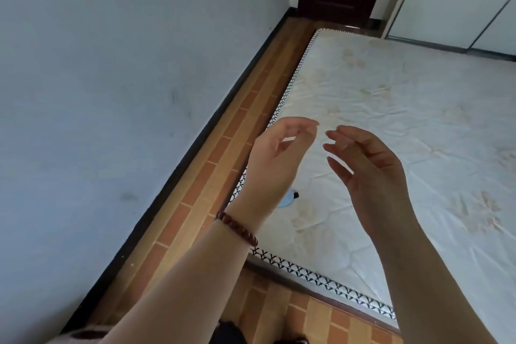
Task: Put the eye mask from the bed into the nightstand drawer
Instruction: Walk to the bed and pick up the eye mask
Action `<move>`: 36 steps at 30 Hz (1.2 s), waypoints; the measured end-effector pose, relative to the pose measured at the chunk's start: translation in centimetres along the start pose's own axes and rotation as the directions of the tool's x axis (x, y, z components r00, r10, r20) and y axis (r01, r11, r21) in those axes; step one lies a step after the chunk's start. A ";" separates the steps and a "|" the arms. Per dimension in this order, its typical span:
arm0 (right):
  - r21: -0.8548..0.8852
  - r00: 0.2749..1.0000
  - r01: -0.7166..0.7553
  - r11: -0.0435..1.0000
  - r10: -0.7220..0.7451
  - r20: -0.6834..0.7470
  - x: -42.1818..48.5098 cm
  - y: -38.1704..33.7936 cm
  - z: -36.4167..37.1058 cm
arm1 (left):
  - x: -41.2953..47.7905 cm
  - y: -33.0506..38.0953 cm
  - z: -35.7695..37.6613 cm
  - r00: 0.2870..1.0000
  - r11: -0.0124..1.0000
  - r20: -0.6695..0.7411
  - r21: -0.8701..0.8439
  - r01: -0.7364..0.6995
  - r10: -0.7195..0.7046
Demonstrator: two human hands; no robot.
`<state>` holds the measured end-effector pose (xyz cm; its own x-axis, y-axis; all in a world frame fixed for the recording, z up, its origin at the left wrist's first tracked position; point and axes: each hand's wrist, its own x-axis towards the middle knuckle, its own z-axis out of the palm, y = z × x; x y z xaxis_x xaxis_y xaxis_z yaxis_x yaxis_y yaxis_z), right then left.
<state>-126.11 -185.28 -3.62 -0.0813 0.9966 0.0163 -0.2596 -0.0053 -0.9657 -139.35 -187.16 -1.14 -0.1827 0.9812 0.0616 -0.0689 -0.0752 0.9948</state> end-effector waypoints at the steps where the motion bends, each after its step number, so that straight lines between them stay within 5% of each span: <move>1: -0.012 1.000 0.000 1.000 0.000 0.003 0.0 0.2 0.6 | 0.1 -0.1 -0.7 1.000 1.000 -0.002 -0.001 -0.002 0.002; 17: -0.020 0.995 0.071 0.997 -0.073 -0.066 -0.2 4.8 8.7 | 2.0 -2.8 -10.5 0.990 0.997 0.124 0.042 -0.070 0.064; 36: -0.047 0.995 0.042 0.998 -0.046 -0.083 2.3 21.4 3.3 | 3.3 -19.9 -10.0 0.998 0.998 0.045 0.039 -0.039 0.038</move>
<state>-135.06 -183.41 -23.38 0.0111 0.9992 0.0387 -0.2174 0.0402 -0.9753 -148.35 -184.18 -21.52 -0.1404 0.9848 0.1025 -0.0235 -0.1068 0.9940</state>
